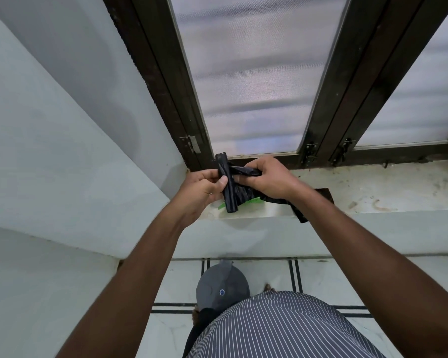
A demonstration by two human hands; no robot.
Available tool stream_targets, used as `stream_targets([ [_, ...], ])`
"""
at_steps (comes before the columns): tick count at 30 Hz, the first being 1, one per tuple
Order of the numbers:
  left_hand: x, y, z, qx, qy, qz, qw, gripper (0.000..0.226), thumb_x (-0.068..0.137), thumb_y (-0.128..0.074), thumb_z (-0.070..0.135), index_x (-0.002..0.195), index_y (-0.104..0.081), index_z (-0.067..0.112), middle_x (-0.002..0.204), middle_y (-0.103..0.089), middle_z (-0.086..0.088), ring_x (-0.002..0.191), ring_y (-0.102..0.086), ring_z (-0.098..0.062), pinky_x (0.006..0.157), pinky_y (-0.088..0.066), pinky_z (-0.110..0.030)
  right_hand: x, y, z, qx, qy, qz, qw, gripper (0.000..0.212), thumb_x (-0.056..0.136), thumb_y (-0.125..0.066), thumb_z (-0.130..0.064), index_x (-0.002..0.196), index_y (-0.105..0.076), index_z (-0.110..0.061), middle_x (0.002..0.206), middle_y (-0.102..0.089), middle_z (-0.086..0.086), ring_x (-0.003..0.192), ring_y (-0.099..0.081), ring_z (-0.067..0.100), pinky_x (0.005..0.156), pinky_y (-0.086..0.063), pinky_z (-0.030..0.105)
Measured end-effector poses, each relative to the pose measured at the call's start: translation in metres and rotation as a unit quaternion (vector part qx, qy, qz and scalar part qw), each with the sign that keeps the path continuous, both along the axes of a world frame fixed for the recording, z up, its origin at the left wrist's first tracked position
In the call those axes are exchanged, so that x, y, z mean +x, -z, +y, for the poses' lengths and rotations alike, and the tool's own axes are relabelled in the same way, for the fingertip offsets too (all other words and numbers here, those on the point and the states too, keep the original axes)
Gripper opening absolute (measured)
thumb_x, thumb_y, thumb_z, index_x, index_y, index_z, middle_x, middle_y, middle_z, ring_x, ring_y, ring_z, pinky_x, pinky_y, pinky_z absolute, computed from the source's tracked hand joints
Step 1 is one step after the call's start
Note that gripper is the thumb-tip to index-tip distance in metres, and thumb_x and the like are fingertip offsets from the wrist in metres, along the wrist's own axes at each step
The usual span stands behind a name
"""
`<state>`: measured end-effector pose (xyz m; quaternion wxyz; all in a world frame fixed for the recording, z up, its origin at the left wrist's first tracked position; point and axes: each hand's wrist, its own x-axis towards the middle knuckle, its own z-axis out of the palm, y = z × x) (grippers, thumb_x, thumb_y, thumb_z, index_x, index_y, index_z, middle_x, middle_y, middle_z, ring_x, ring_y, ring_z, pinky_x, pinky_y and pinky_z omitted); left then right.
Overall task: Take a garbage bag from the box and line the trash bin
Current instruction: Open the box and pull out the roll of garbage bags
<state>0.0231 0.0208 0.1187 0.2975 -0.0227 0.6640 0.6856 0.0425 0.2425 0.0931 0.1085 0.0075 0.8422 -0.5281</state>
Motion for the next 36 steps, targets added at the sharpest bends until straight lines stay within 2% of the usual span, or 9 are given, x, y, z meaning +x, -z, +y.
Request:
stream_targets([
  [7, 0.004, 0.001, -0.003, -0.001, -0.015, -0.013, 1.0, 0.027, 0.102, -0.055, -0.013, 0.109, -0.076, 0.002, 0.106, -0.076, -0.013, 0.106, -0.075, -0.025, 0.1, -0.06, -0.037, -0.006, 0.001, -0.018, 0.194, 0.032, 0.065, 0.978, 0.029, 0.095, -0.076, -0.046, 0.072, -0.072, -0.03, 0.068, -0.068, -0.007, 0.07, -0.067, 0.021, 0.058, -0.048, 0.035],
  [13, 0.009, -0.002, -0.004, 0.044, 0.001, 0.0, 0.999, 0.035, 0.101, -0.046, -0.019, 0.107, -0.073, 0.002, 0.094, -0.078, -0.004, 0.094, -0.076, -0.018, 0.094, -0.063, -0.038, -0.017, 0.011, -0.022, 0.31, 0.07, 0.062, 0.946, 0.019, 0.099, -0.07, -0.037, 0.112, -0.083, -0.033, 0.091, -0.077, -0.003, 0.093, -0.072, 0.03, 0.069, -0.045, 0.033],
  [17, 0.01, -0.001, -0.009, 0.05, -0.029, 0.027, 0.998, 0.028, 0.105, -0.048, -0.011, 0.115, -0.072, 0.0, 0.108, -0.076, -0.013, 0.104, -0.075, -0.028, 0.092, -0.062, -0.036, -0.023, 0.009, -0.013, 0.265, 0.08, 0.044, 0.96, 0.026, 0.101, -0.067, -0.048, 0.113, -0.082, -0.031, 0.093, -0.082, 0.0, 0.09, -0.074, 0.03, 0.068, -0.049, 0.037],
  [20, 0.001, 0.002, -0.019, -0.053, -0.069, 0.076, 0.993, 0.023, 0.108, -0.053, 0.0, 0.111, -0.075, 0.006, 0.109, -0.077, -0.016, 0.114, -0.074, -0.043, 0.101, -0.062, -0.04, -0.022, 0.004, 0.001, 0.159, 0.048, -0.04, 0.985, 0.063, 0.094, -0.059, -0.08, 0.116, -0.084, -0.026, 0.079, -0.081, -0.006, 0.079, -0.076, 0.024, 0.076, -0.058, 0.042],
  [22, -0.003, 0.002, -0.026, -0.125, -0.044, 0.102, 0.986, 0.021, 0.109, -0.056, 0.004, 0.111, -0.075, 0.009, 0.105, -0.078, -0.012, 0.113, -0.075, -0.039, 0.1, -0.062, -0.037, -0.017, -0.004, 0.014, 0.101, 0.009, -0.109, 0.989, 0.082, 0.083, -0.059, -0.092, 0.107, -0.086, -0.018, 0.068, -0.067, -0.003, 0.064, -0.061, 0.025, 0.068, -0.048, 0.043],
  [26, -0.001, 0.002, -0.035, -0.193, 0.088, 0.124, 0.969, 0.025, 0.109, -0.053, 0.003, 0.112, -0.075, 0.015, 0.103, -0.078, -0.009, 0.102, -0.077, -0.03, 0.1, -0.06, -0.041, -0.008, -0.021, 0.029, 0.054, -0.085, -0.172, 0.98, 0.046, 0.089, -0.08, -0.067, 0.091, -0.089, -0.022, 0.1, -0.074, -0.006, 0.091, -0.062, 0.012, 0.08, -0.039, 0.031],
  [29, 0.004, -0.002, -0.032, -0.122, 0.201, 0.046, 0.971, 0.031, 0.112, -0.045, -0.001, 0.127, -0.071, 0.007, 0.1, -0.077, -0.008, 0.099, -0.076, -0.028, 0.098, -0.061, -0.041, -0.008, -0.017, 0.029, -0.023, -0.043, -0.129, 0.99, 0.036, 0.095, -0.08, -0.056, 0.087, -0.087, -0.021, 0.082, -0.071, -0.009, 0.062, -0.056, 0.005, 0.069, -0.037, 0.03],
  [31, 0.009, -0.003, -0.026, -0.052, 0.22, -0.005, 0.974, 0.035, 0.111, -0.042, -0.003, 0.137, -0.065, 0.001, 0.111, -0.077, -0.006, 0.105, -0.073, -0.024, 0.105, -0.058, -0.046, -0.007, -0.012, 0.024, -0.037, -0.014, -0.095, 0.995, 0.035, 0.093, -0.081, -0.058, 0.088, -0.087, -0.024, 0.081, -0.073, -0.006, 0.062, -0.057, 0.012, 0.071, -0.039, 0.032],
  [36, 0.013, -0.007, -0.013, -0.029, 0.178, 0.018, 0.983, 0.031, 0.108, -0.045, -0.008, 0.124, -0.069, 0.003, 0.105, -0.076, -0.006, 0.104, -0.073, -0.02, 0.101, -0.059, -0.04, -0.004, 0.001, 0.003, -0.035, 0.045, -0.049, 0.997, 0.026, 0.096, -0.083, -0.042, 0.077, -0.084, -0.024, 0.06, -0.058, -0.014, 0.055, -0.046, 0.008, 0.061, -0.034, 0.027],
])
